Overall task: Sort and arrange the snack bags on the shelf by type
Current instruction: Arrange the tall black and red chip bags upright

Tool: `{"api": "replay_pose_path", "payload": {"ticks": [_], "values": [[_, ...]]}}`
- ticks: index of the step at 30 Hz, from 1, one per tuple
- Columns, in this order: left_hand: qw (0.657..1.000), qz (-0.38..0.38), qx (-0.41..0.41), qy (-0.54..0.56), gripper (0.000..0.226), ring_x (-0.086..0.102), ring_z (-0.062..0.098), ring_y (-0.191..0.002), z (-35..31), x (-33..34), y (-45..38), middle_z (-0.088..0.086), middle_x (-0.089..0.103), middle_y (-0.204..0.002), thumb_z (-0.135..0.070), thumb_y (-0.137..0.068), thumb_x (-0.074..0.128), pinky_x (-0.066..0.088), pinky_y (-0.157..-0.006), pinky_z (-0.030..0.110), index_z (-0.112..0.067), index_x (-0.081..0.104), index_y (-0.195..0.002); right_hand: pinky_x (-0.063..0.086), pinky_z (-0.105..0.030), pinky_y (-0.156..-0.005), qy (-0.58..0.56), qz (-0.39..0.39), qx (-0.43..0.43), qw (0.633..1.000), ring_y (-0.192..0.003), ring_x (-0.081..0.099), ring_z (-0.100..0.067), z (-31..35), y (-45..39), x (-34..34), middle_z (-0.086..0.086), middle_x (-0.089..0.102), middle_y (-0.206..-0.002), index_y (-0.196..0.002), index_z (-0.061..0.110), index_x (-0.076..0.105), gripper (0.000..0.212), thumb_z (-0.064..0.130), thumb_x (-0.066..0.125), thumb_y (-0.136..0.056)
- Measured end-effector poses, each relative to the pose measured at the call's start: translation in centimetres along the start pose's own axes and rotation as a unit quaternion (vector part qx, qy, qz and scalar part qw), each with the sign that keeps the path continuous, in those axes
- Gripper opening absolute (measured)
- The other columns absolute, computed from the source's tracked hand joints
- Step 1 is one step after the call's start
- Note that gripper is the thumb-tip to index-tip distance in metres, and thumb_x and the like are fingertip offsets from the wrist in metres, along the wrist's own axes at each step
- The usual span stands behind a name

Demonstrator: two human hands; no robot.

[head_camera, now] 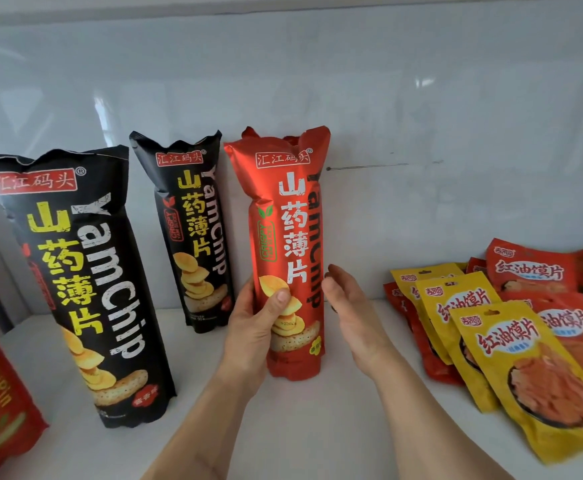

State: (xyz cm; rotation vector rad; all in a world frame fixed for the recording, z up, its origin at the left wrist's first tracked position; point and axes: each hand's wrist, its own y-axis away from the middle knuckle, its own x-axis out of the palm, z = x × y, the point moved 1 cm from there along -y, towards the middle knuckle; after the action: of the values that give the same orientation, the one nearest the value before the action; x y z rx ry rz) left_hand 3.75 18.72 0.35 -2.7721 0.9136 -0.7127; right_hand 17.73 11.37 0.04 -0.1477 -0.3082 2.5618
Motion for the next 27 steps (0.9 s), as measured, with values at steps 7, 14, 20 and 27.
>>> {"api": "replay_pose_path", "payload": {"ticks": [7, 14, 20, 27], "values": [[1.000, 0.011, -0.012, 0.021, 0.105, 0.072, 0.029, -0.109, -0.5, -0.5, 0.0, 0.011, 0.073, -0.121, -0.059, -0.045, 0.095, 0.061, -0.079, 0.038, -0.016, 0.058, -0.134, 0.043, -0.001, -0.072, 0.113, 0.040, -0.020, 0.993, -0.095, 0.050, 0.025, 0.0, 3.0, 1.1, 0.030, 0.048, -0.114, -0.107, 0.057, 0.043, 0.059, 0.037, 0.086, -0.072], [0.999, 0.021, -0.020, 0.028, 0.096, 0.074, 0.027, -0.103, 0.0, 0.0, 0.6, 0.011, 0.075, -0.116, -0.053, -0.045, 0.097, 0.061, -0.075, 0.034, -0.015, 0.063, -0.126, 0.038, 0.005, -0.073, 0.145, 0.016, -0.040, 0.988, -0.101, 0.051, 0.024, -0.2, 3.4, 0.4, 0.025, 0.061, -0.118, -0.112, 0.057, 0.044, 0.059, 0.032, 0.084, -0.076], [0.998, 0.030, -0.023, 0.040, 0.080, 0.073, 0.030, -0.105, 0.4, 0.1, 0.6, 0.014, 0.074, -0.117, -0.043, -0.055, 0.096, 0.061, -0.076, 0.037, -0.017, 0.065, -0.124, 0.039, 0.005, -0.067, 0.135, 0.013, -0.040, 0.990, -0.095, 0.045, 0.034, 0.0, 3.5, 0.5, 0.029, 0.052, -0.116, -0.109, 0.059, 0.041, 0.060, 0.033, 0.084, -0.076], [0.999, 0.033, -0.015, 0.017, 0.045, 0.076, 0.019, -0.095, 0.6, 0.4, 0.6, 0.006, 0.078, -0.108, -0.021, -0.078, 0.077, 0.060, -0.072, 0.028, -0.017, 0.064, -0.122, 0.042, 0.002, -0.069, 0.117, 0.008, -0.049, 0.992, -0.098, 0.049, 0.028, -0.4, 2.9, 0.5, 0.023, 0.056, -0.123, -0.115, 0.060, 0.043, 0.062, 0.033, 0.083, -0.077]]}}
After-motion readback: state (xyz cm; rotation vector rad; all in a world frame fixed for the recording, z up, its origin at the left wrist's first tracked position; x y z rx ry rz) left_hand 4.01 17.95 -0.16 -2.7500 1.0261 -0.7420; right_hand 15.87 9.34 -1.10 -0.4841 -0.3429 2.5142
